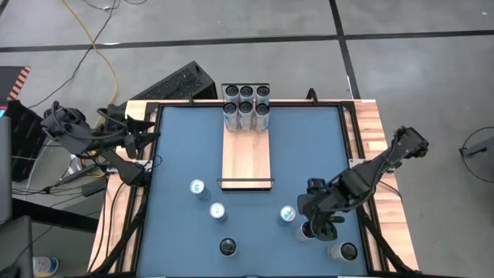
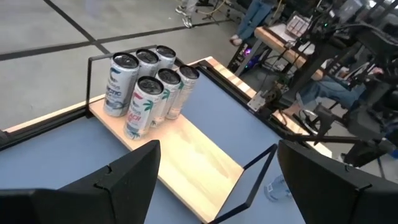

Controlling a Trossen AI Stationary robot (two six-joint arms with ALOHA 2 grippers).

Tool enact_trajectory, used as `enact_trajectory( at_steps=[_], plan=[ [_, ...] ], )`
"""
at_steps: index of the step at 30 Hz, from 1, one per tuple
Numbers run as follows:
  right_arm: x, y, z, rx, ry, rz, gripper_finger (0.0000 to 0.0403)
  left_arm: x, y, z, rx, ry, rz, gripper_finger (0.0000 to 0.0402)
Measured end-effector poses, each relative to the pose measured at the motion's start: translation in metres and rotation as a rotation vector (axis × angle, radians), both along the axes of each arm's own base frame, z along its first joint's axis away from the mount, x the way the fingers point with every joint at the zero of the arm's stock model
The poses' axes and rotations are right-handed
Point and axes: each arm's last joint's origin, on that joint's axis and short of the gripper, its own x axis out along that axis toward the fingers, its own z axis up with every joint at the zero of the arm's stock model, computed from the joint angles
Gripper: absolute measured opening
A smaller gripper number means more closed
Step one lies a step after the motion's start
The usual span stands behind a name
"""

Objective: Place canned beverage on shelf
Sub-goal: Put the center white-yellow soda can on the shelf

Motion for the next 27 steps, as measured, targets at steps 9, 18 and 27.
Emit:
enact_trajectory(
  at_steps=[9, 18, 27],
  plan=[
    [0.005, 0.022, -0.019, -0.026, 0.059, 0.01, 0.0379, -0.001, 0.0, -0.002, -0.006, 0.011, 0.003, 0.0309],
    [0.002, 0.029, -0.02, -0.097, 0.001, -0.01, 0.0374, -0.001, 0.001, -0.002, -0.005, 0.011, 0.004, 0.0309],
    [0.007, 0.045, -0.032, -0.112, -0.013, 0.009, 0.0374, -0.001, 0.001, -0.003, 0.004, 0.022, 0.005, 0.0309]
  ],
)
